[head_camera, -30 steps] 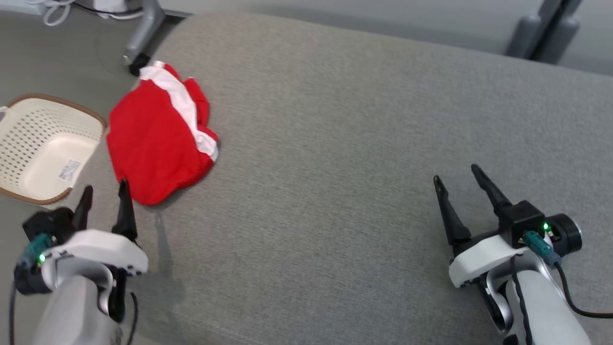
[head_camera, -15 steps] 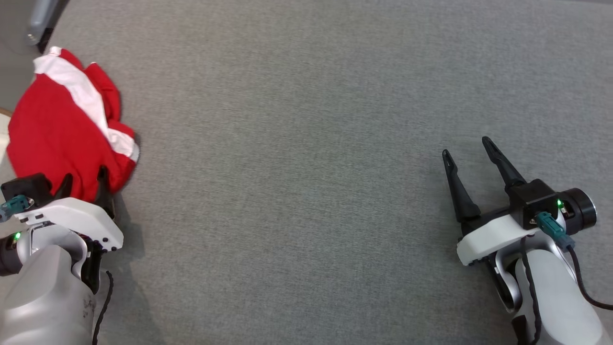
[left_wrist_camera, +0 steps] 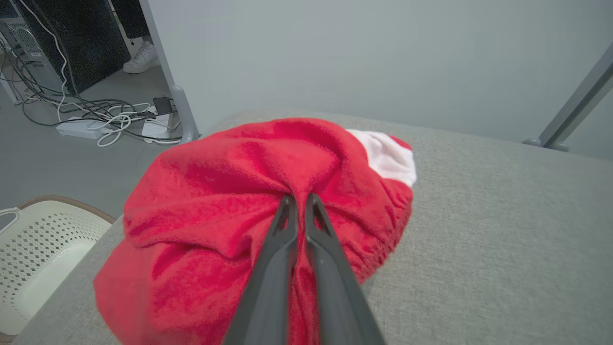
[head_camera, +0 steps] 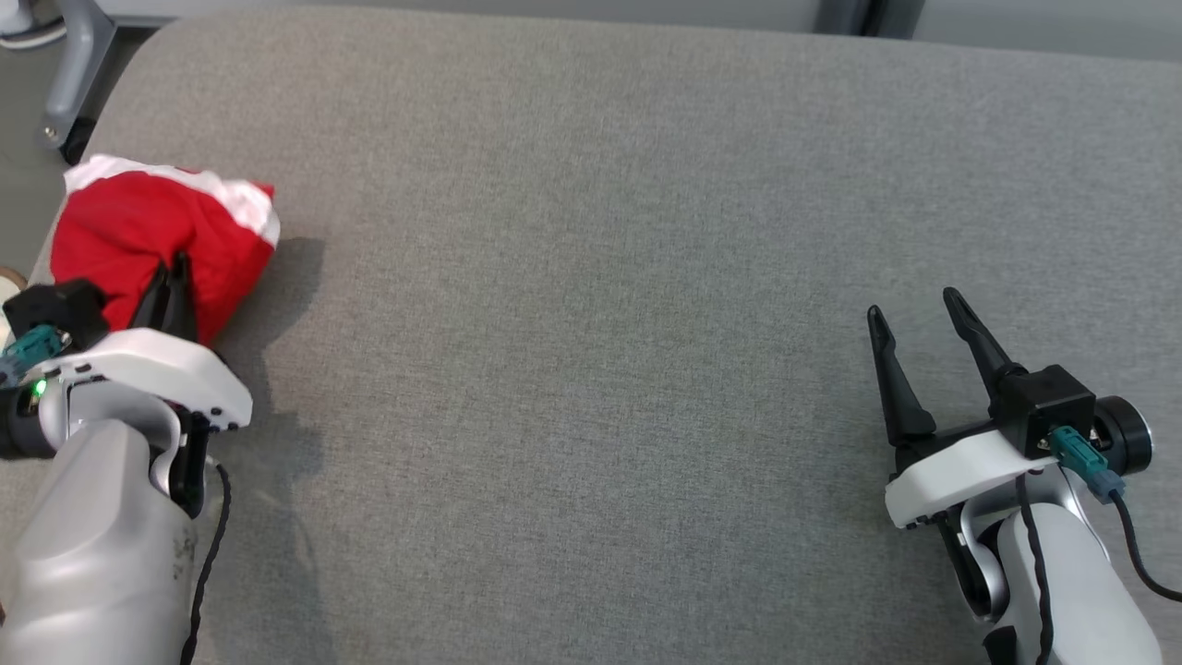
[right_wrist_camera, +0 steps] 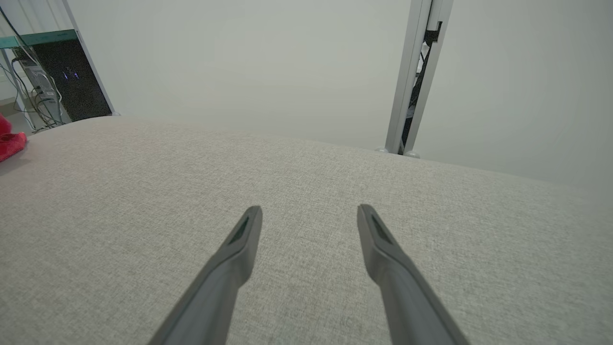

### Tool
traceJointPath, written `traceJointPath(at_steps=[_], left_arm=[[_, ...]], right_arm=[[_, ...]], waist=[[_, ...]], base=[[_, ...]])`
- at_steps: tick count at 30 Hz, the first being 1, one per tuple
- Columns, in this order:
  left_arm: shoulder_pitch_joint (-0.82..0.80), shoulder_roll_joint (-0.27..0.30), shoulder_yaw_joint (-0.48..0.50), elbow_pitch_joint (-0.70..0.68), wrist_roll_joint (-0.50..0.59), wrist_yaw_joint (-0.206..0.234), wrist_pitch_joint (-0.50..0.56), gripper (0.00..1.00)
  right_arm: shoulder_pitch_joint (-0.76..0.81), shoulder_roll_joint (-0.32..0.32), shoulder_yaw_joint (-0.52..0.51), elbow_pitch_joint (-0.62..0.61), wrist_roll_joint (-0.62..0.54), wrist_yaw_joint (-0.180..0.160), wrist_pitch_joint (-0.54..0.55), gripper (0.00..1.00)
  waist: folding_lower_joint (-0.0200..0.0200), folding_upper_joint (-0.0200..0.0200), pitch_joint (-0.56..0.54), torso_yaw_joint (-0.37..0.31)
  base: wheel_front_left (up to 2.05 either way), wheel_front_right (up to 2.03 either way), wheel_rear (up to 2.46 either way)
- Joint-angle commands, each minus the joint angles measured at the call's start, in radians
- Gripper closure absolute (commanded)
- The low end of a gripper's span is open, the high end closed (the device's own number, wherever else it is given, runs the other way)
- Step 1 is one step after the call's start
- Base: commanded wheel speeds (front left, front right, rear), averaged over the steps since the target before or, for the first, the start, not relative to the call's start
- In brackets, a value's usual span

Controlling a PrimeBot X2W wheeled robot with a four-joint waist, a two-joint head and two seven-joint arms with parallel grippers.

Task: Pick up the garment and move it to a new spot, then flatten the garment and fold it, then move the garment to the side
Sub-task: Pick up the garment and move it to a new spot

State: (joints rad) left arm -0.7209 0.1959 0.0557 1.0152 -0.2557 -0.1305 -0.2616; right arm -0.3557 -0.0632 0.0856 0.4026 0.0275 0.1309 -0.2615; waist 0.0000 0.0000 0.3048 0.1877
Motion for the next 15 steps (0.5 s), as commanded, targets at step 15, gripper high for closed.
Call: traceJointPath(at_steps=[15], left_arm=[[0.101,-0.127,-0.201,-0.252,-0.091,0.001,-0.004,1.0]], right_arm=[[0.045,0.009,0.027,0.01,0.108,0.0,-0.005,0.0]], waist=[[0.0,0.0,-0.117,-0.131]], base=[[0.0,0.0,0.0]])
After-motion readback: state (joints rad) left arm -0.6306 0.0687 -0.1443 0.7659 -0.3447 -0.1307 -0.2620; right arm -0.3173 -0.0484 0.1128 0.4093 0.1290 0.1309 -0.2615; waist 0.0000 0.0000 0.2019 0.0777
